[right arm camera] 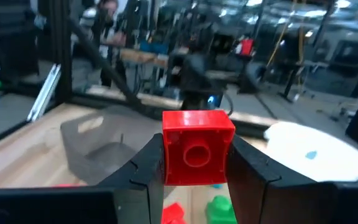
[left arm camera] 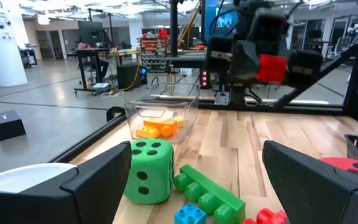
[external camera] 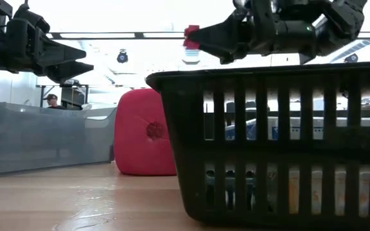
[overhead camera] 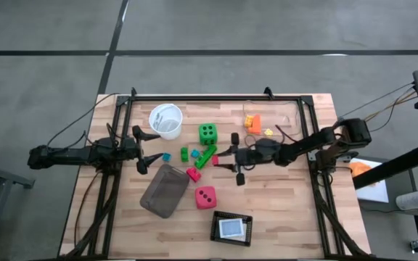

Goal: Pick & Place Toys
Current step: Put the top red game piece into the transparent bin

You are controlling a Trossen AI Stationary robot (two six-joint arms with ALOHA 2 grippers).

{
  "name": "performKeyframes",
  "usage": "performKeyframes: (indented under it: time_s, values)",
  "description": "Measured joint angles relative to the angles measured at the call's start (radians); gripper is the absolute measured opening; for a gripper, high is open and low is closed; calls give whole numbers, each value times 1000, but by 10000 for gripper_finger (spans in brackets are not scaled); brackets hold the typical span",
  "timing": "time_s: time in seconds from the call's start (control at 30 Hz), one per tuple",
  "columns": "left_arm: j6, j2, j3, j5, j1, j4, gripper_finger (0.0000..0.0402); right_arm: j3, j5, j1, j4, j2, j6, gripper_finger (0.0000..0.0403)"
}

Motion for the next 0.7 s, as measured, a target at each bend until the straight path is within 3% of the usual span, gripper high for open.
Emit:
performKeyframes:
  time_s: [0.23,0.5,0.7]
  values:
    - [-2,1,0,0,1,2,362,-111,194,-55,54,-67,40,122]
    - [-2,0,0,0,1,2,362,-215,566,-110,49,-173,76,122]
    - [-1,0,0,0,1,3,362,-251,809,-152,-110,-257,115,122]
